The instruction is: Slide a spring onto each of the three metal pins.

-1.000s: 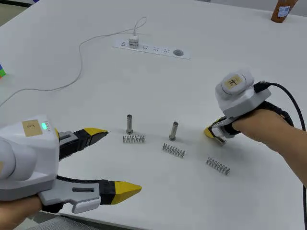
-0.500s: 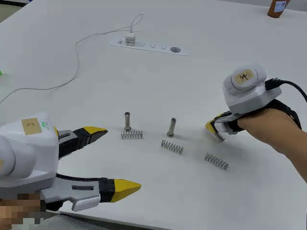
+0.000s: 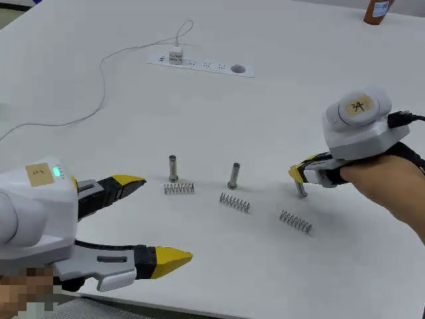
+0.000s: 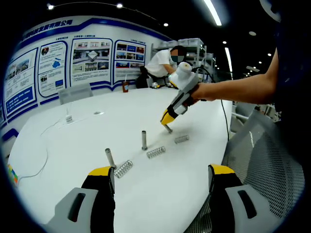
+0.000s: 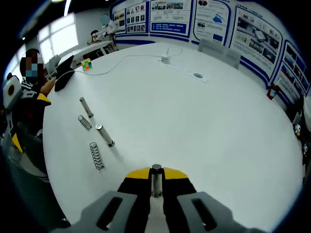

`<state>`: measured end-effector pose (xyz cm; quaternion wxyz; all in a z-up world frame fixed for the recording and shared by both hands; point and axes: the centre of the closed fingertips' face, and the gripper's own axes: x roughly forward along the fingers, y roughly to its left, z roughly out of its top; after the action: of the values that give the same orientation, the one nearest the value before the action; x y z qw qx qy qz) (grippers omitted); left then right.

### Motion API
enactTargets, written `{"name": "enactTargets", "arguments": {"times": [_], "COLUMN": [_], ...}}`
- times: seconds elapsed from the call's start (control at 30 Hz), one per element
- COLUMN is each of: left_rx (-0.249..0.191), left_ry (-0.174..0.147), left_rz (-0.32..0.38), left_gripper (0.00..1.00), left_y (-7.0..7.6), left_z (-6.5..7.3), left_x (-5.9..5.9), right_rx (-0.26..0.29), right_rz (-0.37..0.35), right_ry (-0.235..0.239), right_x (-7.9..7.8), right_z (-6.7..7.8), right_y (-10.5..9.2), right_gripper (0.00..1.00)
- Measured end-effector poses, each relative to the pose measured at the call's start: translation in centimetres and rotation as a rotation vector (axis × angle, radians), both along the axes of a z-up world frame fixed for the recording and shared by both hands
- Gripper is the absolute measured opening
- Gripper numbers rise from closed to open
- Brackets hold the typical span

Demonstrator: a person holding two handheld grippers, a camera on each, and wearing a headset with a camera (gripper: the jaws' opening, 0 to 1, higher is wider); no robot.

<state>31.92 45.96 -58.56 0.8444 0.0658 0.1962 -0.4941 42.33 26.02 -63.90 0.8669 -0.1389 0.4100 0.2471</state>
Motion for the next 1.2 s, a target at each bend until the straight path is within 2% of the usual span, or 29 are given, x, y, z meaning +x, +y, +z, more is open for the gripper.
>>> {"name": "enactTargets", "arguments": {"times": [0.3,0.83,1.2], "left_rx": [-0.001,0.002,-0.001], "left_ry": [-0.003,-0.002,-0.003], "left_rz": [0.001,-0.002,0.0], "left_gripper": [0.81,0.81,0.81], "left_y": [0.07,0.15,0.19], "left_z": [0.12,0.13,0.14], "left_x": [0.0,-0.02,-0.01], "right_rx": [0.012,0.042,0.032], "right_rz": [0.001,-0.026,-0.007], "right_ry": [-0.02,-0.015,-0.022], "right_x": [-0.01,-0.67,-0.84], "right_z": [0.46,0.38,0.45], "right_y": [0.37,-0.15,0.05], "right_gripper": [0.09,0.09,0.09]}}
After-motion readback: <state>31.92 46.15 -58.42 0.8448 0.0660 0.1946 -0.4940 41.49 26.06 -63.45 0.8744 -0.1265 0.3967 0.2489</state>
